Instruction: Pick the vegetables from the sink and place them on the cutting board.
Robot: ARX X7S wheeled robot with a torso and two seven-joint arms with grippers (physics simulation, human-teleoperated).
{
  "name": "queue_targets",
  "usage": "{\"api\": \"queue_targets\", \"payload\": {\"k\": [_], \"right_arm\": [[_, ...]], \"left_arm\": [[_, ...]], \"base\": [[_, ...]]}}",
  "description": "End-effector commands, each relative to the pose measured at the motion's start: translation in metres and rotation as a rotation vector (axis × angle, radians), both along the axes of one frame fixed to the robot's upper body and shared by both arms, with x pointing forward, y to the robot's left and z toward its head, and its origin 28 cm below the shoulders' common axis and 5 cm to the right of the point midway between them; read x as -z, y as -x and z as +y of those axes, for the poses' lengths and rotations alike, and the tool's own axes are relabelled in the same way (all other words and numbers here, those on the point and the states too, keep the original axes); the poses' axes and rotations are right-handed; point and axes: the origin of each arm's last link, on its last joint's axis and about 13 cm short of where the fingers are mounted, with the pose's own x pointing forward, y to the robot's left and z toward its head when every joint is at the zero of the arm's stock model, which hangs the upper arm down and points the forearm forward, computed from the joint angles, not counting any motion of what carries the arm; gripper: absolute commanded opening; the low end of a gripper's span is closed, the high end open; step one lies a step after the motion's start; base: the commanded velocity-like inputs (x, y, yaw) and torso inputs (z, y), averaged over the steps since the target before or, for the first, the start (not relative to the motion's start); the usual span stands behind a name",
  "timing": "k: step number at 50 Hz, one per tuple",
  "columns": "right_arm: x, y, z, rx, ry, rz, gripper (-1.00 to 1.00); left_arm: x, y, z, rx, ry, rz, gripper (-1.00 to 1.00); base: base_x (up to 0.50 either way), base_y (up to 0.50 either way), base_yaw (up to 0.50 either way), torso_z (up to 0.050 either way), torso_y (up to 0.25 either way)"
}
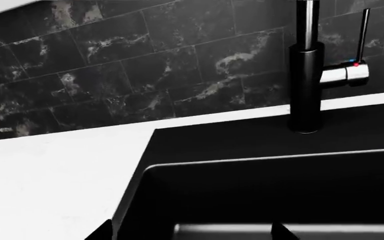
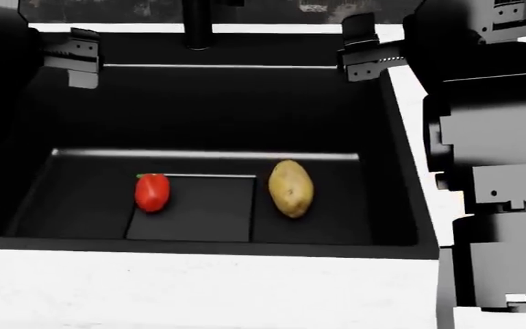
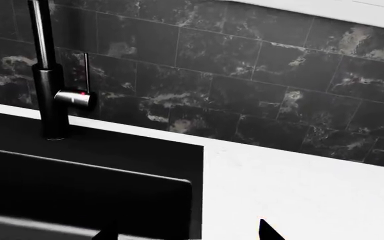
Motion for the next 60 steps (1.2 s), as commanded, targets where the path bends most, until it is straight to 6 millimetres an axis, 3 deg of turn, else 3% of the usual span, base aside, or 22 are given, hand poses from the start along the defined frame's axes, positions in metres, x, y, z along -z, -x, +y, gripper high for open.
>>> {"api": "queue_targets", "payload": {"k": [1, 17, 44, 52, 56, 60], "right_arm": [[0.012, 0.002, 0.003, -0.008, -0.011, 0.038, 1.0], [0.031, 0.019, -0.008, 0.048, -0.035, 0.072, 1.0], [0.033, 0.025, 0.0, -0.012, -0.006, 0.129, 1.0], [0.022, 0.041, 0.026, -0.163, 0.024, 0.223, 1.0], [0.029, 0.047, 0.045, -0.239, 0.038, 0.305, 1.0], [0.042, 0.041, 0.053, -0.253, 0.065, 0.381, 1.0]], "left_arm": [[0.012, -0.001, -0.005, 0.056, 0.019, 0.016, 1.0], [0.015, -0.001, -0.008, 0.081, 0.01, 0.029, 1.0], [0.034, 0.002, 0.011, 0.045, -0.018, 0.08, 1.0], [0.034, 0.003, 0.019, 0.044, -0.028, 0.084, 1.0], [0.037, 0.003, 0.019, 0.049, -0.027, 0.09, 1.0], [0.039, 0.003, 0.019, 0.049, -0.022, 0.096, 1.0]], "base": [[0.46, 0.33, 0.0, 0.0, 0.0], [0.5, 0.04, 0.0, 0.0, 0.001], [0.45, 0.0, 0.0, 0.0, 0.002], [0.0, 0.0, 0.0, 0.0, 0.0], [0.0, 0.0, 0.0, 0.0, 0.0], [0.0, 0.0, 0.0, 0.0, 0.0]]}}
